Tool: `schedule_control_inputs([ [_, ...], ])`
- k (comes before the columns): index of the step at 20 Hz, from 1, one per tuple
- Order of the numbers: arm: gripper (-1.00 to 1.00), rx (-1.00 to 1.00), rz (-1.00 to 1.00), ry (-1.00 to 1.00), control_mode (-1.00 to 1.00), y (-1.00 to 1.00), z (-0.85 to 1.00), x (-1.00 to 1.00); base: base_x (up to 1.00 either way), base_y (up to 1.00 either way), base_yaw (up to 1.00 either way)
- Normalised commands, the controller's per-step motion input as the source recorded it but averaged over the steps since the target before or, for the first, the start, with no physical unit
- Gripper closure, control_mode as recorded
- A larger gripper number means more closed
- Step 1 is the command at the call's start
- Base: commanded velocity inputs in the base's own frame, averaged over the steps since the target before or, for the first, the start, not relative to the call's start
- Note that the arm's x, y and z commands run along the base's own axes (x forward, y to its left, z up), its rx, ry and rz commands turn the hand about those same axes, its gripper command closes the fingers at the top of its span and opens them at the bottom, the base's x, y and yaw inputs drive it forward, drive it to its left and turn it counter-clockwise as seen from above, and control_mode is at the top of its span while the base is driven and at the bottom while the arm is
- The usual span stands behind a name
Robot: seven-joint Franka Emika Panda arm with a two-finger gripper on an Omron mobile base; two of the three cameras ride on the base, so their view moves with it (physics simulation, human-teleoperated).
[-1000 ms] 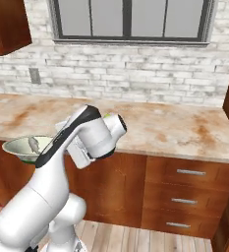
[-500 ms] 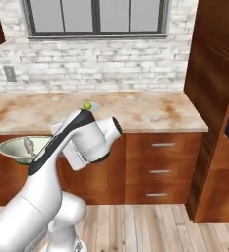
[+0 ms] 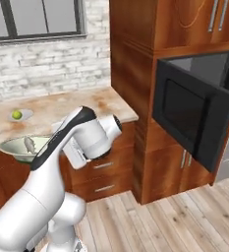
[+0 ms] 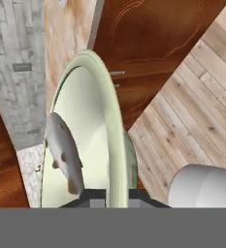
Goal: Remove the pear from the bowl and place it on the small plate. Then place the bowl with only the fish in the microwave, close the door, and press the start button to microwave the fish.
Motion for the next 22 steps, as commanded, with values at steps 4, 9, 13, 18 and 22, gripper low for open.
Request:
schedule_control_inputs([
  [4, 1.00, 0.00, 0.00, 0.00, 1.00, 0.00, 0.00, 0.00, -0.20, -1.00, -0.55],
  [9, 1.00, 0.00, 0.00, 0.00, 1.00, 0.00, 0.00, 0.00, -0.22, -1.00, -0.61],
  [13, 1.00, 0.00, 0.00, 0.00, 1.00, 0.00, 0.00, 0.00, -0.28, -0.98, -0.66],
  [18, 1.00, 0.00, 0.00, 0.00, 1.00, 0.00, 0.00, 0.00, -0.28, -0.99, -0.66],
  [22, 1.00, 0.00, 0.00, 0.00, 1.00, 0.00, 0.00, 0.00, -0.09, -1.00, -0.62],
])
